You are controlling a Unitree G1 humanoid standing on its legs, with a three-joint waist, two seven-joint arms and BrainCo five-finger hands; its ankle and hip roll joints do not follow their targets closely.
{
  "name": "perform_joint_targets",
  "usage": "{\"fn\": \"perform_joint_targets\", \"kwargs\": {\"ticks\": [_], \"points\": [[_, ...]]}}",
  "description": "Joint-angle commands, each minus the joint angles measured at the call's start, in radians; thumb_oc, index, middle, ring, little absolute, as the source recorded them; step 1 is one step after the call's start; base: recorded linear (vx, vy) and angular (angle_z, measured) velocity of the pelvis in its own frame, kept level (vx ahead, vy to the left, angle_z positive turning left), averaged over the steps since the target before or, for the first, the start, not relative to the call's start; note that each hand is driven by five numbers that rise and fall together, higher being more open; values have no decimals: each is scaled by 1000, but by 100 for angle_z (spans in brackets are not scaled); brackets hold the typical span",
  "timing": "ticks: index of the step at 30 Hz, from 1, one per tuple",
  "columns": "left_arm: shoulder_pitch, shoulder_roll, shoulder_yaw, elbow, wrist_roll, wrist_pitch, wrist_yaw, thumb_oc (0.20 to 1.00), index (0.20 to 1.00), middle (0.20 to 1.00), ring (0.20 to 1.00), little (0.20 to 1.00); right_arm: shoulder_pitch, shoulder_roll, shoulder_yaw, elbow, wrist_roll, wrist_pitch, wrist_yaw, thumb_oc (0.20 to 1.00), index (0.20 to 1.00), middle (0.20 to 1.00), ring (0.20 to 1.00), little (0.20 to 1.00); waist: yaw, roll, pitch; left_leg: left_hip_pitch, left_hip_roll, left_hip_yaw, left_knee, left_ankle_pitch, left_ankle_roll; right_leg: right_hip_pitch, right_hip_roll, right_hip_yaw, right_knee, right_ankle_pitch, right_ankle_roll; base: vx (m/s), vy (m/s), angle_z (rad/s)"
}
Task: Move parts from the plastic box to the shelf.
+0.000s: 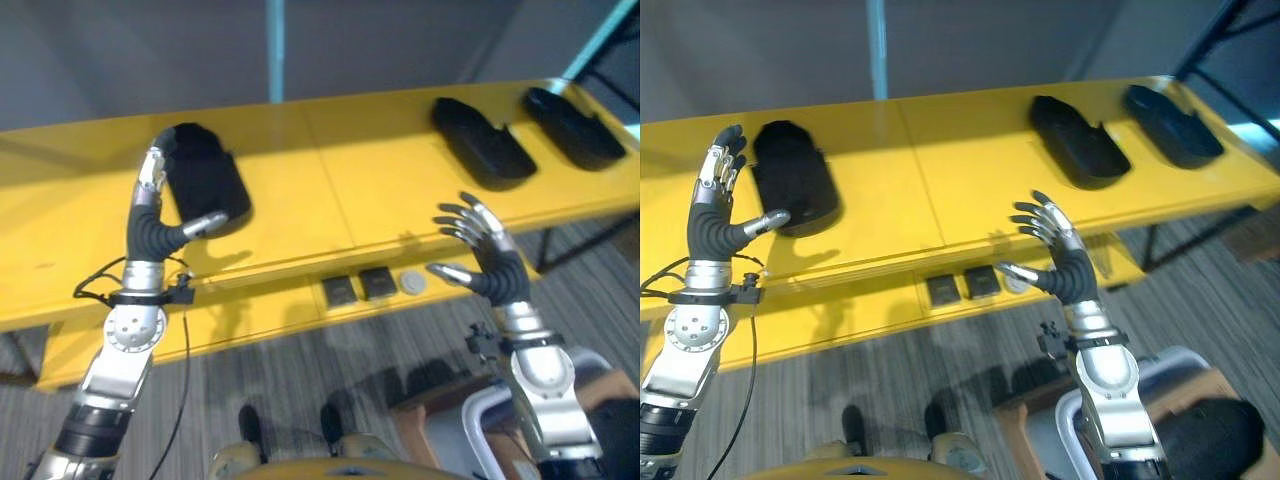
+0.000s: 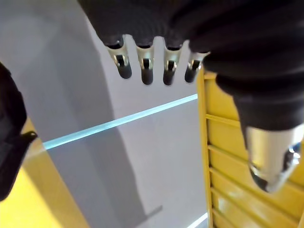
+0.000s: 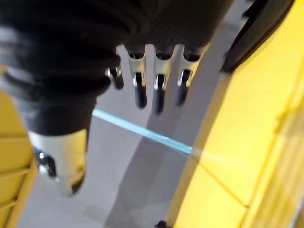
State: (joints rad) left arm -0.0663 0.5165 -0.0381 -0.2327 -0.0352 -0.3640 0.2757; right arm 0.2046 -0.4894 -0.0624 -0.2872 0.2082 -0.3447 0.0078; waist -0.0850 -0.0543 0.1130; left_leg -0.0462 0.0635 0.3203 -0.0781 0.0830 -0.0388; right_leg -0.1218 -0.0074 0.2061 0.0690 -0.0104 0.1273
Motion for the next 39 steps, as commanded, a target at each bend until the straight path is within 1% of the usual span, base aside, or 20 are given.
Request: {"fn": "perform_joint_targets", "kwargs": {"ticks": [1, 6, 8, 10, 11, 12, 13, 15, 16, 18, 20, 22, 23, 25, 27, 29, 32, 35, 37, 39], "points": [[-1, 51, 36, 15, 46, -5, -5, 1000, 1000, 1000, 1000, 1000, -54, 36, 19, -10, 21, -34, 25, 1000, 1000, 1000, 1000, 1000, 24, -15, -32, 89, 47, 129, 121, -242, -16, -78, 22, -69, 139, -67, 135, -60, -3, -99], [33, 29, 63, 35, 51, -4, -10, 1000, 1000, 1000, 1000, 1000, 14, 70, -13, 9, 37, -32, 31, 1000, 1000, 1000, 1000, 1000, 3, -31, -49, 141, 49, 221, 130, -262, -8, -60, 58, -50, 124, -55, 135, 23, 4, -124], [28, -5, 53, 48, 32, 2, -28, 1000, 1000, 1000, 1000, 1000, 32, 69, -46, 22, 17, -32, 13, 1000, 1000, 1000, 1000, 1000, -19, -5, -75, 175, 43, 251, 185, -338, 3, -32, 87, -24, 98, -81, 135, 162, 110, -42], [26, -12, 50, 48, 23, 2, -32, 1000, 1000, 1000, 1000, 1000, 23, 56, -54, 26, 6, -32, 3, 1000, 1000, 1000, 1000, 1000, -15, 2, -70, 164, 51, 239, 270, -354, 1, -26, 99, -5, 103, -91, 131, 80, 1, -45], [18, -16, 47, 47, 14, 1, -32, 1000, 1000, 1000, 1000, 1000, 13, 45, -57, 29, 5, -31, -1, 1000, 1000, 1000, 1000, 1000, -11, 6, -63, 147, 60, 218, 354, -360, -8, -20, 116, 14, 108, -100, 124, -9, -120, -51], [8, -19, 52, 47, 5, -1, -23, 1000, 1000, 1000, 1000, 1000, -5, 31, -47, 34, 6, -26, -6, 1000, 1000, 1000, 1000, 1000, 1, -4, -51, 102, 68, 170, 455, -308, -25, -19, 136, 65, 108, -81, 101, -69, -102, -51], [0, -21, 54, 48, -2, 1, -7, 1000, 1000, 1000, 1000, 1000, -47, 9, -20, 55, 2, -20, -16, 1000, 1000, 1000, 1000, 1000, 40, 8, -45, 61, 51, 61, 529, -282, -40, -14, 163, 118, 114, -83, 90, -115, -94, -67], [-13, -27, 58, 45, -6, -6, 14, 1000, 1000, 1000, 1000, 1000, -116, -20, 29, 81, -17, -12, -36, 1000, 1000, 1000, 1000, 1000, 100, 17, -40, 11, 2, -106, 594, -267, -44, 0, 182, 192, 109, -79, 93, -100, 56, -198], [-24, -24, 67, 40, 2, -18, 33, 1000, 1000, 1000, 1000, 1000, -153, -27, 54, 94, -20, -6, -37, 1000, 1000, 1000, 1000, 1000, 119, 13, -44, 46, -11, -167, 535, -279, -34, 2, 165, 211, 86, -66, 109, -93, 78, -309], [-29, -22, 67, 45, 8, -19, 38, 1000, 1000, 1000, 1000, 1000, -152, -22, 53, 103, -15, -3, -35, 1000, 1000, 1000, 1000, 1000, 109, 12, -48, 82, 3, -145, 479, -292, -32, 4, 157, 218, 74, -63, 119, -72, 68, -202], [-45, -20, 52, 58, -4, -17, 32, 1000, 1000, 1000, 1000, 1000, -131, -3, 49, 99, -6, 1, -33, 1000, 1000, 1000, 1000, 1000, 76, 12, -48, 153, 27, -64, 356, -329, -18, -15, 146, 229, 80, -46, 135, -111, 116, -17], [-46, -20, 52, 59, -4, -17, 32, 1000, 1000, 1000, 1000, 1000, -131, -3, 48, 98, -6, 1, -33, 1000, 1000, 1000, 1000, 1000, 77, 12, -48, 155, 27, -62, 352, -327, -18, -15, 146, 231, 81, -46, 135, -112, 47, 13], [-55, -13, 40, 55, -7, -16, 28, 1000, 1000, 1000, 1000, 1000, -118, 15, 47, 94, -1, 2, -34, 1000, 1000, 1000, 1000, 1000, 53, -5, -25, 159, 20, -24, 312, -361, -13, -51, 151, 225, 85, -11, 135, -206, 7, -20], [-53, -6, 35, 56, -8, -16, 19, 1000, 1000, 1000, 1000, 1000, -109, 29, 52, 94, 6, 2, -28, 1000, 1000, 1000, 1000, 1000, 48, -14, -23, 160, 16, -4, 293, -367, -14, -63, 154, 217, 77, 2, 135, -176, -8, -46], [-42, 6, 28, 73, -15, -6, 4, 1000, 1000, 1000, 1000, 1000, -88, 71, 79, 110, 30, 6, -20, 1000, 1000, 1000, 1000, 1000, 32, -26, -11, 161, 14, 27, 275, -359, -13, -104, 168, 170, 99, 25, 135, -126, -41, -24], [-31, 9, 27, 74, -28, -4, -11, 1000, 1000, 1000, 1000, 1000, -75, 81, 98, 116, 39, 14, -5, 1000, 1000, 1000, 1000, 1000, 27, -24, 8, 154, 24, 33, 278, -343, -5, -110, 153, 151, 126, 1, 135, -141, -53, -46], [-26, 0, 17, 68, -54, -6, -32, 1000, 1000, 1000, 1000, 1000, -66, 63, 84, 113, 8, 14, -13, 1000, 1000, 1000, 1000, 1000, 43, -11, 25, 141, 32, 19, 270, -335, 10, -89, 56, 127, 140, -19, 135, -168, -71, -62], [-42, -8, -2, 75, -66, -9, -31, 1000, 1000, 1000, 1000, 1000, -65, 53, 63, 113, -27, 15, -34, 1000, 1000, 1000, 1000, 1000, 34, -4, 14, 134, 36, 7, 239, -312, 6, -86, -32, 91, 130, 30, 135, -81, -150, 10], [-45, -15, -17, 92, -70, -6, -32, 1000, 1000, 1000, 1000, 1000, -43, 50, 41, 118, -60, 13, -57, 1000, 1000, 1000, 1000, 1000, 22, -11, -20, 158, 40, 45, 201, -305, -14, -72, -50, 44, 92, 18, 135, 72, -197, -30], [-39, -17, -16, 94, -72, -3, -36, 1000, 1000, 1000, 1000, 1000, -34, 49, 39, 120, -71, 16, -56, 1000, 1000, 1000, 1000, 1000, 23, -14, -32, 167, 45, 67, 192, -303, -21, -71, -43, 40, 86, 0, 135, 74, -209, -42]]}}
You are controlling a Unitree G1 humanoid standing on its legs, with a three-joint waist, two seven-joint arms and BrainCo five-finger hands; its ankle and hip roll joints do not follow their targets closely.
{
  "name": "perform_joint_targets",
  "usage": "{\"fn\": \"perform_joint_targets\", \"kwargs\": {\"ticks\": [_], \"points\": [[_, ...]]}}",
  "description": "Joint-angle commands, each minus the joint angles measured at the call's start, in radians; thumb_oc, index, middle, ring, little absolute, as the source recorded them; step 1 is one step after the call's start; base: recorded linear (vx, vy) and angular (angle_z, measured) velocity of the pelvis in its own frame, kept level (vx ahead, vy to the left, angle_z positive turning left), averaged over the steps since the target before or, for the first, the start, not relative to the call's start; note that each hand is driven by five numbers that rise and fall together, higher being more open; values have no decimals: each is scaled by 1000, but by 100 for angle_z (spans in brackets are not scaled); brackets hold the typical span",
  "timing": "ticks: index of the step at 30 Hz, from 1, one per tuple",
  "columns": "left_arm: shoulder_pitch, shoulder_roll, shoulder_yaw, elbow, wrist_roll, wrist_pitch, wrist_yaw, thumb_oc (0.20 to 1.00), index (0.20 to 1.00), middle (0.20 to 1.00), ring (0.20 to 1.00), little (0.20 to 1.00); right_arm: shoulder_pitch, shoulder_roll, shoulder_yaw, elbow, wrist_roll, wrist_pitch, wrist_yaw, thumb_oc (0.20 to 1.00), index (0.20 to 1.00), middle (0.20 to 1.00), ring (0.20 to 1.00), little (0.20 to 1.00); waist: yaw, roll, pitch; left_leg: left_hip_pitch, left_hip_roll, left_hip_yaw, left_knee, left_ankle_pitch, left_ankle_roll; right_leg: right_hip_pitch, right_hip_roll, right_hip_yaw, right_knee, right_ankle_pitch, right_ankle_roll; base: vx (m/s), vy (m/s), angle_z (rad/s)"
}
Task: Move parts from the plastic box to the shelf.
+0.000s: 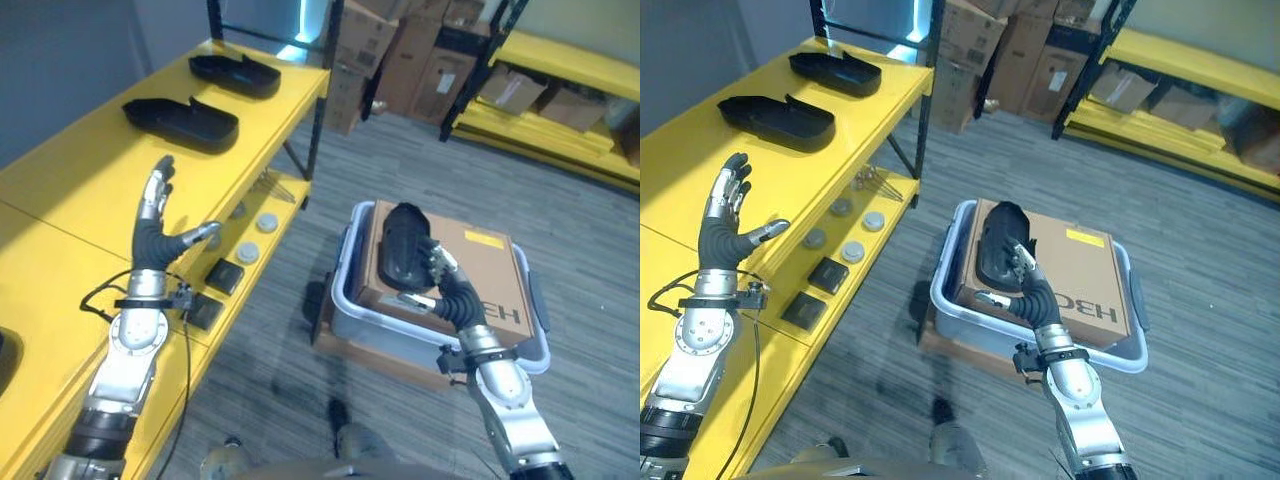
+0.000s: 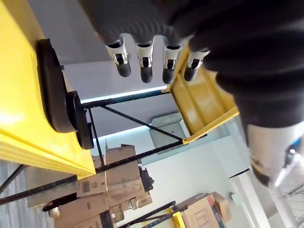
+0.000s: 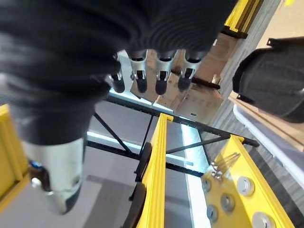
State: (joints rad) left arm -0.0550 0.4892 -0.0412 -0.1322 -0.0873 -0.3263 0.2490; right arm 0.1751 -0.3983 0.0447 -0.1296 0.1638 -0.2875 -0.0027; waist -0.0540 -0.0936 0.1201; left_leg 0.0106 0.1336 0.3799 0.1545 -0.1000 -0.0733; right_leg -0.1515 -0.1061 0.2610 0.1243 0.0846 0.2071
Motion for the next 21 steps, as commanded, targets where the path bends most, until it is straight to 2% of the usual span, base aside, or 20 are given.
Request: {"fn": "perform_joint_targets", "kwargs": {"ticks": [1, 4, 7, 8, 9, 10, 11, 12, 13, 14, 16, 17, 20, 21], "points": [[-47, 8, -10, 2, -21, -36, -13, 1000, 1000, 1000, 1000, 1000, 7, -44, -75, -36, -48, -38, -45, 1000, 1000, 1000, 1000, 1000, -11, 20, -46, 112, -17, 18, -41, -112, 5, -43, 63, -14, 30, -110, 55, 115, -276, -75], [-26, -9, -1, 2, -23, -34, -20, 1000, 1000, 1000, 1000, 1000, 43, -70, -90, -46, -88, -37, -40, 1000, 1000, 1000, 1000, 1000, -27, 36, -60, 136, 20, 38, -45, -110, -10, -47, 89, -26, 60, -162, 50, 95, -209, -45], [-11, -25, 3, 4, -32, -29, -44, 1000, 1000, 1000, 1000, 1000, 67, -98, -92, -56, -100, -42, -20, 1000, 1000, 1000, 1000, 1000, -36, 58, -57, 134, 54, 42, -2, -106, -12, -39, 124, -41, 90, -203, 20, 90, -216, -20], [-7, -31, 1, 10, -34, -28, -50, 1000, 1000, 1000, 1000, 1000, 76, -120, -100, -53, -120, -40, -21, 1000, 1000, 1000, 1000, 1000, -32, 67, -45, 113, 75, 25, 42, -66, -17, -29, 146, -41, 99, -218, 5, 39, -202, -8], [-8, -33, 1, 11, -34, -28, -50, 1000, 1000, 1000, 1000, 1000, 76, -121, -100, -53, -120, -40, -21, 1000, 1000, 1000, 1000, 1000, -33, 70, -45, 109, 79, 22, 48, -69, -19, -30, 148, -44, 101, -218, 3, -13, -188, -4], [-12, -39, -7, 16, -37, -24, -48, 1000, 1000, 1000, 1000, 1000, 80, -128, -110, -51, -131, -38, -31, 1000, 1000, 1000, 1000, 1000, -26, 71, -30, 75, 86, 1, 85, -37, -23, -22, 154, -46, 103, -227, -7, -51, -109, -1], [-18, -44, -14, 21, -41, -25, -49, 1000, 1000, 1000, 1000, 1000, 80, -132, -120, -46, -139, -39, -45, 1000, 1000, 1000, 1000, 1000, -28, 74, -26, 52, 86, -13, 93, -35, -22, -22, 154, -57, 105, -236, -15, -100, -145, -1], [-24, -52, -26, 23, -57, -24, -53, 1000, 1000, 1000, 1000, 1000, 73, -139, -130, -33, -153, -37, -68, 1000, 1000, 1000, 1000, 1000, -30, 75, -18, 16, 68, -31, 91, -45, -14, -29, 150, -68, 107, -235, -25, -85, -79, 1], [-27, -54, -37, 23, -65, -24, -55, 1000, 1000, 1000, 1000, 1000, 57, -148, -125, -11, -161, -32, -78, 1000, 1000, 1000, 1000, 1000, -24, 78, -8, 6, 40, -59, 80, -77, -8, -34, 151, -68, 111, -238, -24, -79, -40, 26], [-28, -53, -36, 24, -65, -24, -54, 1000, 1000, 1000, 1000, 1000, 54, -148, -124, -9, -161, -33, -79, 1000, 1000, 1000, 1000, 1000, -24, 76, -10, 1, 38, -59, 78, -71, -7, -38, 150, -67, 109, -233, -25, -52, 18, 40], [-33, -52, -65, 15, -75, -29, -71, 1000, 1000, 1000, 1000, 1000, -5, -173, -92, 28, -197, -26, -96, 1000, 1000, 1000, 1000, 1000, -3, 81, 2, -24, -15, -132, 47, -109, 4, -48, 162, -50, 99, -224, -22, -52, 32, 26], [-42, -48, -74, 19, -65, -30, -79, 1000, 1000, 1000, 1000, 1000, -24, -175, -90, 39, -221, -21, -109, 1000, 1000, 1000, 1000, 1000, 13, 70, 12, -62, -22, -167, 57, -94, 0, -51, 163, -41, 86, -208, -21, -28, 5, -13], [-47, -39, -84, 19, -59, -35, -81, 1000, 1000, 1000, 1000, 1000, -32, -173, -81, 52, -230, -20, -113, 1000, 1000, 1000, 1000, 1000, 14, 63, 8, -69, -19, -171, 42, -95, 0, -54, 165, -41, 74, -201, -15, -11, -13, -45], [-64, -13, -117, 16, -58, -36, -80, 1000, 1000, 1000, 1000, 1000, -109, -148, -47, 122, -220, -9, -166, 1000, 1000, 1000, 1000, 1000, 31, 43, 18, -92, -13, -154, 22, -86, 2, -73, 176, -30, 50, -173, -2, -22, -6, -50]]}}
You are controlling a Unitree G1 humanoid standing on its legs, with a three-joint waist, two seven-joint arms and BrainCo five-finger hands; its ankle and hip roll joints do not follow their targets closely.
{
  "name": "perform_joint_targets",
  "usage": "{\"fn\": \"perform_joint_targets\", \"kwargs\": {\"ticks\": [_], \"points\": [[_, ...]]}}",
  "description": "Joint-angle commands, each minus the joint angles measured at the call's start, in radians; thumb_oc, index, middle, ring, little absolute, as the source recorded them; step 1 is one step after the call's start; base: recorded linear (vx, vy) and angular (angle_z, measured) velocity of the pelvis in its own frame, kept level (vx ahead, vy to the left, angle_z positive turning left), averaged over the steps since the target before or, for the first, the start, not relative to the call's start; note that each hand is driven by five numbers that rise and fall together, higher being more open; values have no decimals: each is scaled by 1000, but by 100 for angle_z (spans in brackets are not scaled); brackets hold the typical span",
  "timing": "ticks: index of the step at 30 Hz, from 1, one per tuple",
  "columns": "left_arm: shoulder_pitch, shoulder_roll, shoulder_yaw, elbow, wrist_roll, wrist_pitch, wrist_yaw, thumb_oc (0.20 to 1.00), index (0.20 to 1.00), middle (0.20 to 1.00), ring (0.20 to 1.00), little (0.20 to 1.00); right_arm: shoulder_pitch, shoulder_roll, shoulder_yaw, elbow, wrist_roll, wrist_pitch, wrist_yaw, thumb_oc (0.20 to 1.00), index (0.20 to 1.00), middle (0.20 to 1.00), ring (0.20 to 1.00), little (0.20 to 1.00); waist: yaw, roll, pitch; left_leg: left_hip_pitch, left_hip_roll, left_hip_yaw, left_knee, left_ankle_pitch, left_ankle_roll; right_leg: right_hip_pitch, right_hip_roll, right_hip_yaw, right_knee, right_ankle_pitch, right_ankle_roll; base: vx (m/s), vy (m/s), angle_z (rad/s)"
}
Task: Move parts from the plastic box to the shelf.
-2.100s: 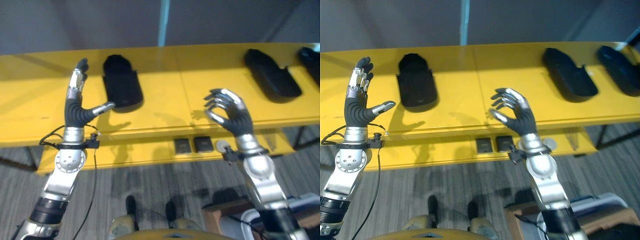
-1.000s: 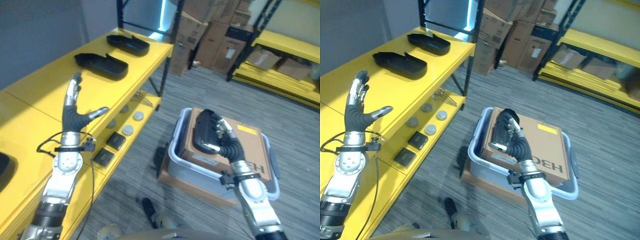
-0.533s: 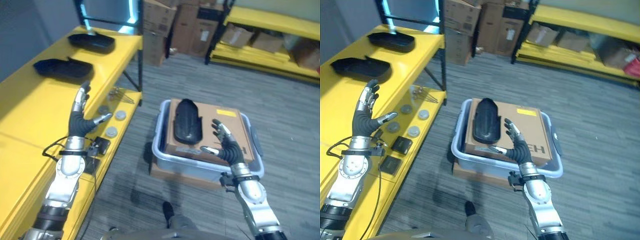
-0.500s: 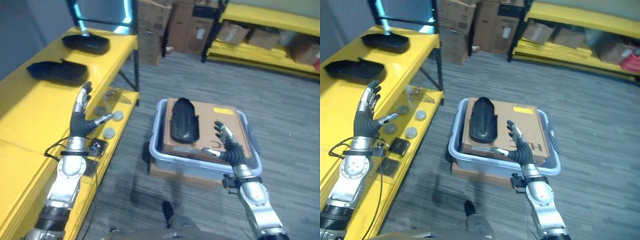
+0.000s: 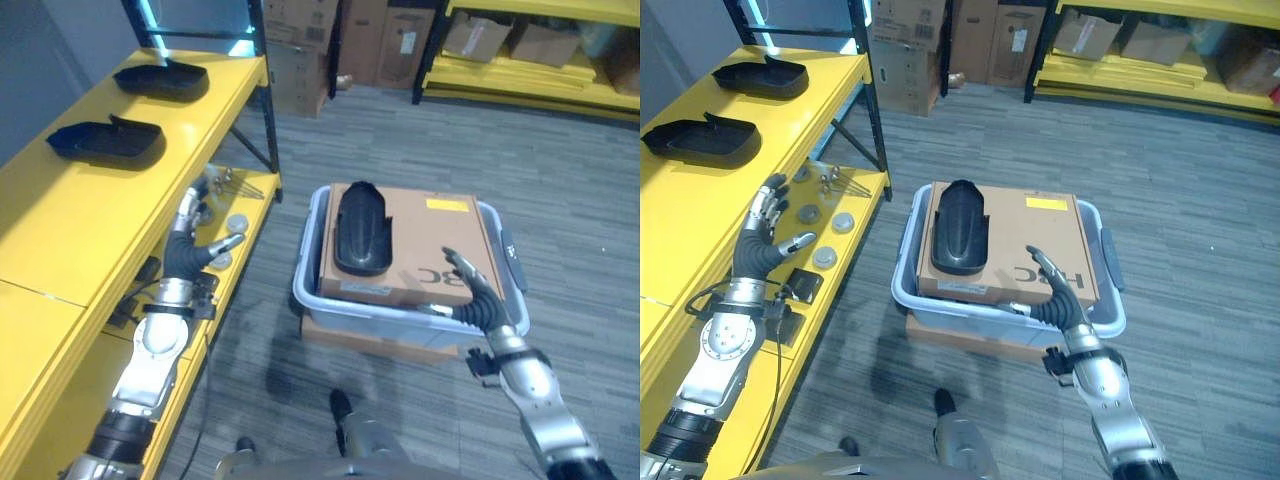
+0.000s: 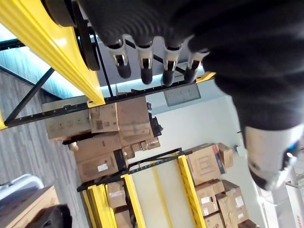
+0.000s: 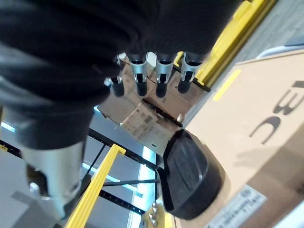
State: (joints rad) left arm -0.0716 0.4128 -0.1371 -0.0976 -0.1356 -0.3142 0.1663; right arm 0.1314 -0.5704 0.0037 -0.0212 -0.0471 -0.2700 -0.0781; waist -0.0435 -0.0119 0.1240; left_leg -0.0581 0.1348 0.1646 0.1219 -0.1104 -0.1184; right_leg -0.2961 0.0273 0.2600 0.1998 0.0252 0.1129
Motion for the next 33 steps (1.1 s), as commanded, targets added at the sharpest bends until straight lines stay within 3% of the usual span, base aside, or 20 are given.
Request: {"fn": "perform_joint_targets", "kwargs": {"ticks": [1, 6, 9, 11, 13, 17, 21, 27, 33], "points": [[-47, 64, -21, -19, -10, -48, 3, 1000, 1000, 1000, 1000, 1000, -66, 24, -6, 14, -10, -27, -90, 1000, 1000, 1000, 1000, 1000, 20, -39, 14, -23, -14, 61, 55, -75, 47, 72, 43, -29, -25, -113, 92, 0, 0, 0], [-151, 77, -142, -11, -30, -46, -21, 1000, 1000, 1000, 1000, 1000, -247, 31, 58, 162, -32, 6, -194, 1000, 1000, 1000, 1000, 1000, 59, -58, 56, -79, -7, 54, 39, -61, 51, 17, 44, -43, -49, -81, 95, -65, -12, -17], [-167, 73, -165, -2, -38, -45, -24, 1000, 1000, 1000, 1000, 1000, -280, 29, 64, 191, -44, 17, -220, 1000, 1000, 1000, 1000, 1000, 64, -56, 60, -87, -9, 46, 35, -57, 51, 8, 41, -50, -52, -78, 96, -48, -5, 23], [-220, 69, -245, 22, -74, -43, -44, 1000, 1000, 1000, 1000, 1000, -426, 12, 96, 293, -66, 48, -302, 1000, 1000, 1000, 1000, 1000, 87, -47, 78, -122, -23, 20, 16, -39, 50, -23, 27, -71, -64, -61, 98, -58, 19, 32], [-220, 69, -245, 22, -74, -43, -44, 1000, 1000, 1000, 1000, 1000, -426, 12, 96, 293, -66, 48, -302, 1000, 1000, 1000, 1000, 1000, 87, -47, 78, -122, -23, 20, 16, -39, 50, -23, 27, -71, -64, -61, 98, -16, 13, 26], [-260, 72, -298, 38, -119, -50, -68, 1000, 1000, 1000, 1000, 1000, -544, -31, 108, 358, -129, 68, -379, 1000, 1000, 1000, 1000, 1000, 104, -31, 85, -159, -38, -3, 4, -23, 50, -51, 11, -90, -74, -48, 103, -19, 24, 11], [-308, 83, -370, 29, -255, -72, -143, 1000, 1000, 1000, 1000, 1000, -681, -61, 154, 457, -168, 102, -434, 1000, 1000, 1000, 1000, 1000, 118, -11, 87, -183, -51, -9, -9, -10, 50, -80, -2, -108, -81, -36, 110, -10, 44, 21], [-346, 59, -438, 46, -310, -72, -183, 1000, 1000, 1000, 1000, 1000, -788, -107, 197, 593, -279, 166, -506, 1000, 1000, 1000, 1000, 1000, 123, 16, 94, -211, -66, -9, -11, -3, 50, -109, -17, -122, -82, -23, 119, -5, 17, 0], [-360, 38, -481, 50, -328, -68, -195, 1000, 1000, 1000, 1000, 1000, -863, -138, 237, 741, -281, 203, -538, 1000, 1000, 1000, 1000, 1000, 131, 40, 101, -231, -80, -12, -9, 3, 51, -129, -28, -128, -85, -15, 125, 0, 26, 1]]}}
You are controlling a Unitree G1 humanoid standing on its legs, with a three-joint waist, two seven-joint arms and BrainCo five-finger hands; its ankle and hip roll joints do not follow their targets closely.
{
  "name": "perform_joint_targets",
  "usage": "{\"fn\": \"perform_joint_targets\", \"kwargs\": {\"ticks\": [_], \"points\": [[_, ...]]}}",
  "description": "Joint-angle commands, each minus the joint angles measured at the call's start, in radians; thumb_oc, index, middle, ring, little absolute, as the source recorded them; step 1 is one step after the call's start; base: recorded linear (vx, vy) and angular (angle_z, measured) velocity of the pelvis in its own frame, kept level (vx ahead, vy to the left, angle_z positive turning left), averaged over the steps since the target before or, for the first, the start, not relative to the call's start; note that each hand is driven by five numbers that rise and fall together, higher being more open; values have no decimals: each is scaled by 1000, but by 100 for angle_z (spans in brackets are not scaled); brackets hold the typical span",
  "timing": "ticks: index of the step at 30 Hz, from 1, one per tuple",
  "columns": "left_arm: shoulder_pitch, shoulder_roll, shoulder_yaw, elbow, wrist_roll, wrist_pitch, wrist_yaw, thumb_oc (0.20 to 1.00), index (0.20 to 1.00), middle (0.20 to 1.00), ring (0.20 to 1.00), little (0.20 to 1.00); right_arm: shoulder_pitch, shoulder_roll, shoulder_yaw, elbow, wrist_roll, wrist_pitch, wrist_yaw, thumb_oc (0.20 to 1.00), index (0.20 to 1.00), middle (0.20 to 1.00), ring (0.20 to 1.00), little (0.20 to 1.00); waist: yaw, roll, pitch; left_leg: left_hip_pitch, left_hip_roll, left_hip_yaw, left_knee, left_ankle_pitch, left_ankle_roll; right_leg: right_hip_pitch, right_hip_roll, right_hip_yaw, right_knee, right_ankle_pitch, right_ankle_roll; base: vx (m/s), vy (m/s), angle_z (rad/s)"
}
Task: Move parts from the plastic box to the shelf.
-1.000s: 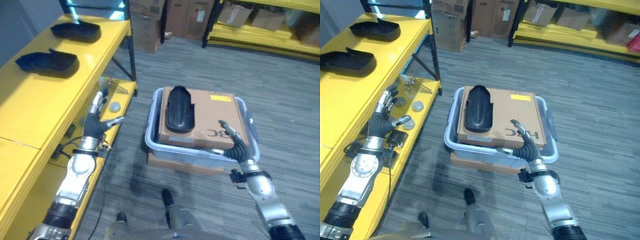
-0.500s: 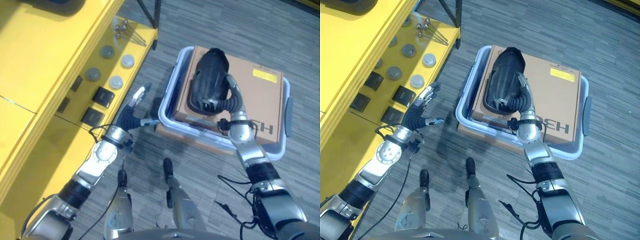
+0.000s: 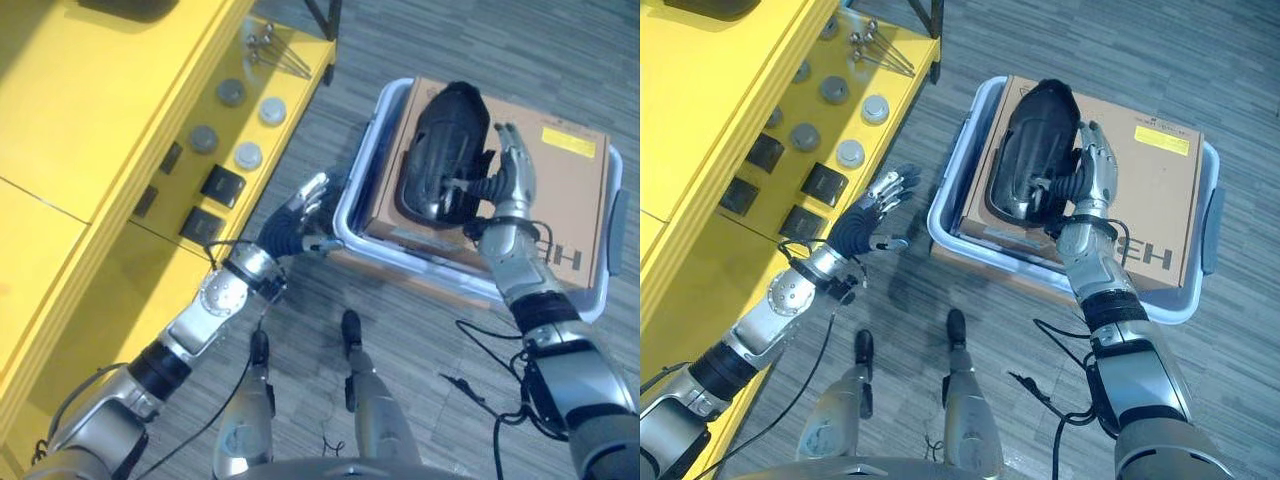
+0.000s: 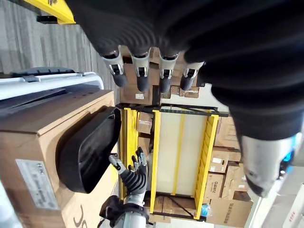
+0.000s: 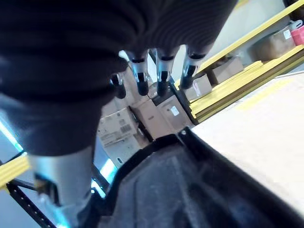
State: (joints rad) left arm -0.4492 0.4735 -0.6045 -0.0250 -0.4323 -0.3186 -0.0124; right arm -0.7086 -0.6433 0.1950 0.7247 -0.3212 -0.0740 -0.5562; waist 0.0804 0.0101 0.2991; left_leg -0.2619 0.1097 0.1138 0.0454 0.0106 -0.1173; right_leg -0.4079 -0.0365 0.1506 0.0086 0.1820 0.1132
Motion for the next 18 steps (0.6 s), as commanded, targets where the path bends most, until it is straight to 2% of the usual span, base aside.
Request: {"fn": "perform_joint_targets", "kwargs": {"ticks": [1, 8, 11, 12, 14, 15, 18], "points": [[19, -27, -16, -22, -40, -63, -20, 1000, 1000, 1000, 1000, 1000, -30, -66, 57, 27, -6, 13, -61, 1000, 1000, 1000, 1000, 1000, 9, 21, -74, -29, -56, 40, 68, -118, 49, -19, 34, -20, 106, -171, 125, 8, 38, 0], [42, -38, -18, -23, -63, -59, -18, 1000, 1000, 1000, 1000, 1000, -59, -42, 106, 199, 52, 10, -44, 1000, 1000, 1000, 1000, 1000, 26, 37, -66, -46, -67, 34, 72, -112, 50, -31, 29, -27, 107, -166, 128, 0, 0, 0], [63, -37, -11, -23, -74, -57, -22, 1000, 1000, 1000, 1000, 1000, -83, -7, 153, 336, 138, -10, 38, 1000, 1000, 1000, 1000, 1000, 39, 40, -63, -55, -71, 27, 74, -108, 49, -36, 27, -28, 105, -162, 128, -4, -15, 3], [68, -33, -7, -24, -74, -56, -25, 1000, 1000, 1000, 1000, 1000, -92, 6, 163, 381, 179, -16, 84, 209, 209, 209, 209, 209, 43, 40, -62, -56, -71, 24, 74, -106, 49, -35, 27, -30, 104, -162, 127, -7, -10, 6], [70, -30, -6, -26, -72, -56, -29, 1000, 1000, 1000, 1000, 1000, -108, 14, 173, 426, 213, -24, 111, 200, 200, 200, 200, 200, 44, 40, -61, -57, -72, 22, 74, -105, 49, -35, 27, -30, 103, -161, 127, -4, -8, 8], [75, -22, -9, -33, -65, -52, -42, 1000, 1000, 1000, 1000, 1000, -132, 21, 193, 505, 244, -18, 162, 200, 200, 200, 200, 200, 50, 41, -61, -59, -72, 17, 75, -102, 48, -33, 29, -34, 103, -162, 125, -4, -10, 8], [82, -18, -2, -40, -57, -47, -45, 1000, 1000, 1000, 1000, 1000, -124, 33, 192, 537, 272, -19, 181, 200, 200, 200, 200, 200, 52, 40, -61, -55, -71, 12, 75, -101, 47, -26, 31, -37, 104, -168, 123, 1, -9, 12]]}}
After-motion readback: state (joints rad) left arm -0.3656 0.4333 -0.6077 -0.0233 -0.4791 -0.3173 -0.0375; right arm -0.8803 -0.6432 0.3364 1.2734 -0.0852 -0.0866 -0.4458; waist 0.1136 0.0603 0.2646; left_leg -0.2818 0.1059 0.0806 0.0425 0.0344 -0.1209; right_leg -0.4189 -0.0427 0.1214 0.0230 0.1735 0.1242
